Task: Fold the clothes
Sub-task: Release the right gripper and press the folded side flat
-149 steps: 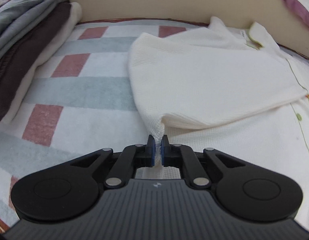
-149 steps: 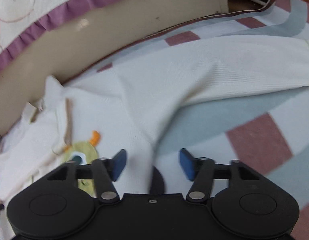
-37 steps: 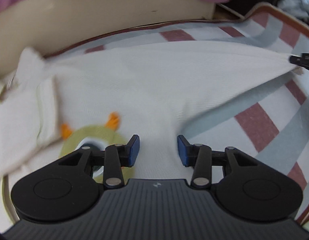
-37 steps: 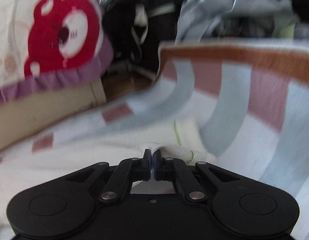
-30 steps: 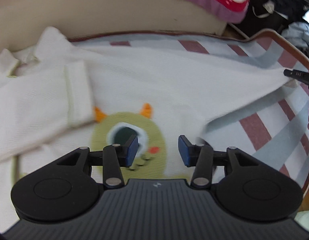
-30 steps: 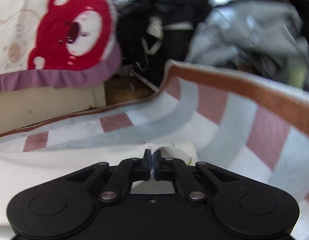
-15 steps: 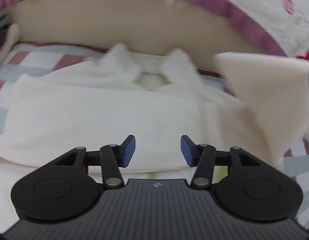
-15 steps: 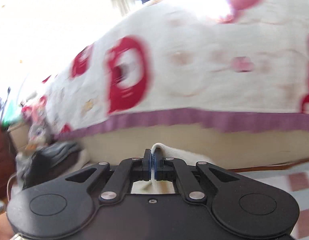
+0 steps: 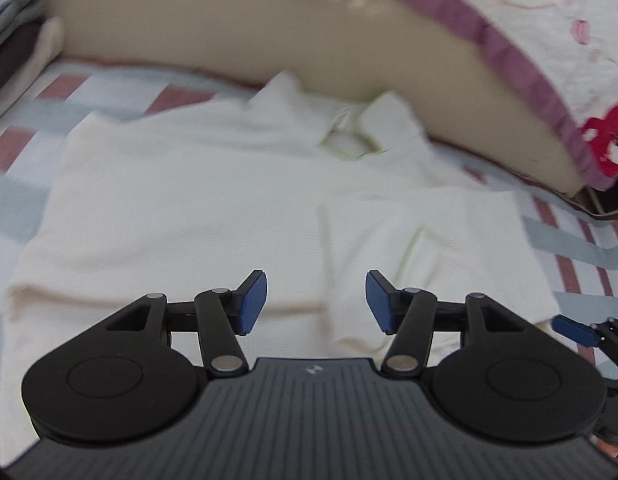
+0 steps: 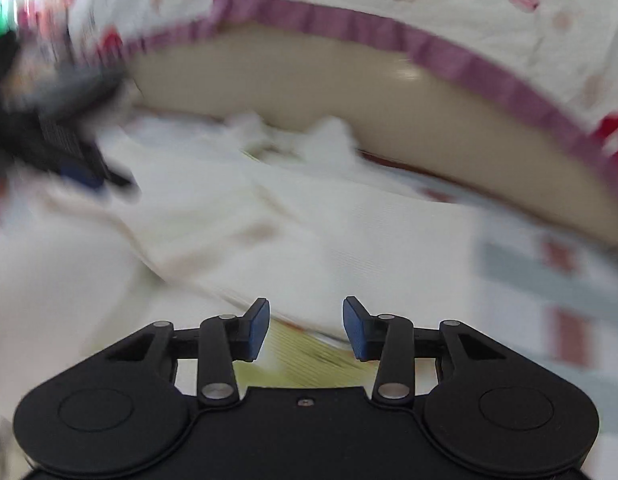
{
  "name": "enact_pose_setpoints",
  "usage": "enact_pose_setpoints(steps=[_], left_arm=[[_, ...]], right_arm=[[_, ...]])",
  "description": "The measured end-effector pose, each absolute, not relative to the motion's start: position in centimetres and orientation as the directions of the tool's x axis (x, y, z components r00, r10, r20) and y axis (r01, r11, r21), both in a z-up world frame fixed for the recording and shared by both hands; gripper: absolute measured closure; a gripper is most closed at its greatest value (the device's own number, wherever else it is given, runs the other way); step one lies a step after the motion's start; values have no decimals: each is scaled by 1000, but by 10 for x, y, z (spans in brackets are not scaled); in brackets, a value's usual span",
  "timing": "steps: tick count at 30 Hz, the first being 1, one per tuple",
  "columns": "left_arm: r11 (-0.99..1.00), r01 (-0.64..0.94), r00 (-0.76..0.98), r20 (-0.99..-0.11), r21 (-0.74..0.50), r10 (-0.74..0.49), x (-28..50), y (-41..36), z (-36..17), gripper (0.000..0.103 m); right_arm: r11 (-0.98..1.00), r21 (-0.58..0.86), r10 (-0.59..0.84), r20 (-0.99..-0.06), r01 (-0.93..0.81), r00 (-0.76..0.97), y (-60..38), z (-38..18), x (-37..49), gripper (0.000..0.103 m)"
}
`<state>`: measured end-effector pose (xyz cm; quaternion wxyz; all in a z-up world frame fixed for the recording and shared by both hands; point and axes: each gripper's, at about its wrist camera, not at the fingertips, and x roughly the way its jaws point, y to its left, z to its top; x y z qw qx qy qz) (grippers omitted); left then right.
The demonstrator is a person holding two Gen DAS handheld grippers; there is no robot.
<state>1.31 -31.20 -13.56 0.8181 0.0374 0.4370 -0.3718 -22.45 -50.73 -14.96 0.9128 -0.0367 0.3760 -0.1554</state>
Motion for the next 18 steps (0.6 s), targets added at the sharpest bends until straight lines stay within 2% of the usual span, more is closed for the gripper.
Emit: enact_pose_setpoints(steps=[2,5,6,10,11,12,13,14,15,18], left_arm=[[686,703,358,-741,-186,-568,2,-331,-139,33],[631,775,422,-768,30,-482,-12,-362,-154,31],[625,780,418,-776,41,-472,-12,-368,-160,31],[656,752,308,-844,-67,-439,2,-382,-181,23],[658,751,321,-837,-59,-443,1,-383,-181,23],[643,765,339,-824,-40,-454,-2,-384,-179,34],[620,784,345,-815,-22,-466,-5,-386,-177,70],[598,801,339,-811,-16,-477,-8,-388,-174,88],[592,806,352,-804,1,-479,-11,-389,-169,94],[605,776,505,-749,176,-429,-24,-394,-148,95]], right_arm=[[935,-207,-349,-664,286,661,-516,-155,-235,57],[928,-159,-352,-667,336,656,-533,-162,-237,58],[920,-159,-366,-673,358,643,-538,-165,-235,58],[846,-222,-496,-665,485,559,-549,-176,-228,58],[830,-223,-514,-660,511,548,-553,-178,-227,58],[825,-205,-512,-665,526,543,-559,-180,-226,58],[821,-186,-507,-672,540,539,-565,-182,-225,58],[816,-166,-503,-678,554,536,-571,-184,-224,59],[815,-146,-492,-686,561,536,-576,-186,-226,59],[816,-82,-459,-693,572,556,-586,-189,-232,61]])
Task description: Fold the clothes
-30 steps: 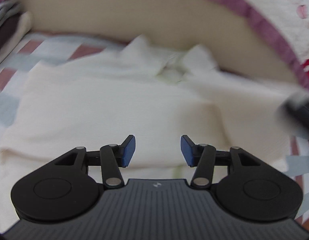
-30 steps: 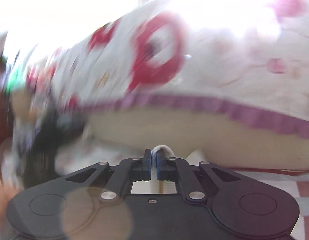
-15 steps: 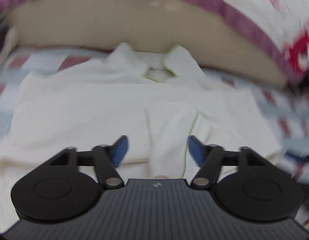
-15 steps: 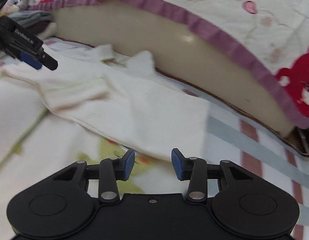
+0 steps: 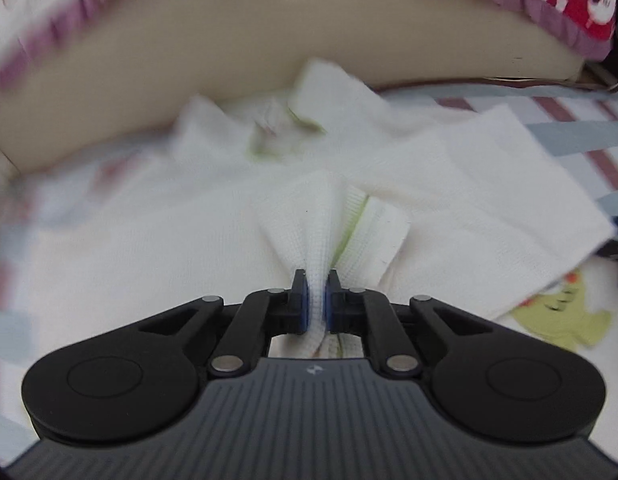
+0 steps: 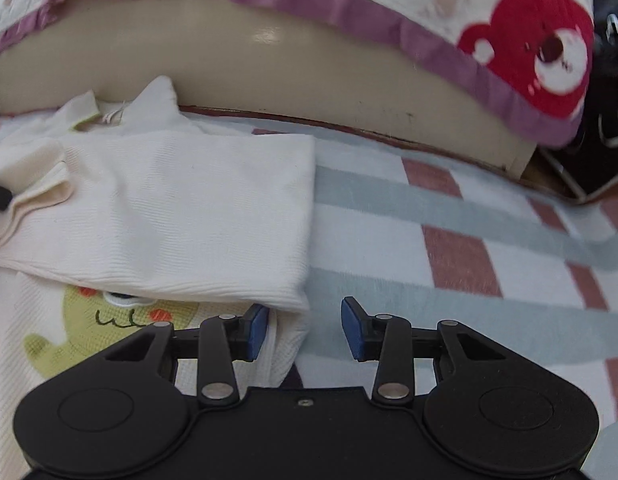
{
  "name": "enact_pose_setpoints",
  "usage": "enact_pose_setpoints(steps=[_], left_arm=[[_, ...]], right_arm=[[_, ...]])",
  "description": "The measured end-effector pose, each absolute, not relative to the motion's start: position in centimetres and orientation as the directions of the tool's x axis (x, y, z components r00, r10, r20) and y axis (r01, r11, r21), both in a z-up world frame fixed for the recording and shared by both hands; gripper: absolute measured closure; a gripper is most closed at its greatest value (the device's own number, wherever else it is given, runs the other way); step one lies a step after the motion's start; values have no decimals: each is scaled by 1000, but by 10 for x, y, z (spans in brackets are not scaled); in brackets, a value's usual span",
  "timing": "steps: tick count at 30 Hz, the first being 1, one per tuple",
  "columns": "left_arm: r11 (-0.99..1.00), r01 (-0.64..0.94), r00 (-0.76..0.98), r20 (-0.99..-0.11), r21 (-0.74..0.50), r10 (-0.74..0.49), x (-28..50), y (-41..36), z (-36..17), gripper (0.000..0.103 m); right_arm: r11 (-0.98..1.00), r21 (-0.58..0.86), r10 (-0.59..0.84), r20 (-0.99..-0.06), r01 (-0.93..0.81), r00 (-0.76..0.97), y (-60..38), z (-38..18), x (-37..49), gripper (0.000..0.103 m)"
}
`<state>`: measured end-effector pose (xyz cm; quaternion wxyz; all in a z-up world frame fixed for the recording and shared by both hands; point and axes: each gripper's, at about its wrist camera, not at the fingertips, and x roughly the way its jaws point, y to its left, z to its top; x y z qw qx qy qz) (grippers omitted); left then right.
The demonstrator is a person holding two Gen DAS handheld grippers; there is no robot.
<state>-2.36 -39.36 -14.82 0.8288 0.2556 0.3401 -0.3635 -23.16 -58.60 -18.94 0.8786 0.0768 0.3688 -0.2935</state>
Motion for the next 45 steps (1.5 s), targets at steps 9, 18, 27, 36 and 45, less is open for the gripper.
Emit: enact_pose_setpoints(steps=[9,18,27,36,45], left_arm=[[803,577,604,-741,152,-294,31,-365,-151,91],[715,633,678,-659,297,-326,-14,-357,-146,49],[719,695,422,-810,0,-407,4,-397,-177,35],[649,736,508,-790,191,-343,8,-391,-167,97],[847,427,686,-724,316,-76,54,-310,-134,84]], right_arm=[[797,5,-454,-653,603,606,-589,-199,-240,62],[807,32,-439,-636,590,635,-589,-202,-244,62],[816,45,-417,-645,577,641,-592,-201,-245,62],[813,39,-425,-642,581,638,-589,-202,-245,62],[830,49,-394,-653,555,647,-595,-200,-246,61]])
